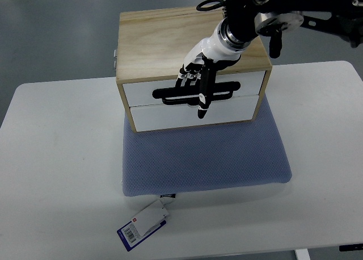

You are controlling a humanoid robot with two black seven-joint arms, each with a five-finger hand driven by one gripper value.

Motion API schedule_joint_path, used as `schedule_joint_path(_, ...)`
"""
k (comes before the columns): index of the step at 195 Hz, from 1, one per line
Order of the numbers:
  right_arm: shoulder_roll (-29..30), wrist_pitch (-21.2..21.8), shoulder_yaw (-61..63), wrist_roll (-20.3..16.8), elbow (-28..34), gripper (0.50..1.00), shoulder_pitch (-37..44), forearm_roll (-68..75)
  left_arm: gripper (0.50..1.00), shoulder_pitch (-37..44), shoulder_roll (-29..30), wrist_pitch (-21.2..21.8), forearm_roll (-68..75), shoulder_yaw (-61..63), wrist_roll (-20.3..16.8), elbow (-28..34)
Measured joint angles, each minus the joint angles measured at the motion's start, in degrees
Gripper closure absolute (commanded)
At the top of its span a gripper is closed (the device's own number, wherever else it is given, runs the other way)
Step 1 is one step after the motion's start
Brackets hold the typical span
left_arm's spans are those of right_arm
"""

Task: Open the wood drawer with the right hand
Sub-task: 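Hook the right hand fingers around the upper drawer's black handle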

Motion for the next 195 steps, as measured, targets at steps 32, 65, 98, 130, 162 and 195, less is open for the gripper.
schedule_joint_path(32,0.32,-0.58,-0.58,0.0,-0.04,0.556,-0.71,-0.5,0.5,-0.01,0.0,0.01,0.0,0.0,0.0,-0.25)
schedule_joint_path(65,0.63,-0.81,-0.88,-0.08,-0.21,0.556,-0.92,-0.66,0.5,-0.01,0.0,0.01,0.01,0.08,0.0,-0.34)
schedule_joint_path(98,1.08,-0.9,-1.44,-0.1,-0.58,0.556,-1.41,-1.44,0.5,0.02,0.0,0.0,0.04,0.05,0.0,-0.1)
schedule_joint_path(130,1.5,-0.93,-1.57,-0.1,-0.8,0.556,-2.0,-2.32,0.5,0.01,0.0,0.0,0.04,0.01,-0.01,-0.02)
schedule_joint_path(162,1.53,-0.96,-1.7,-0.1,-0.88,0.556,-2.22,-2.67,0.5,0.02,0.0,-0.01,0.04,0.0,-0.01,-0.03)
schedule_joint_path(195,1.71,-1.01,-1.76,-0.06,-0.95,0.556,-2.88,-2.88,0.5,0.02,0.0,-0.01,0.03,0.0,-0.02,-0.02)
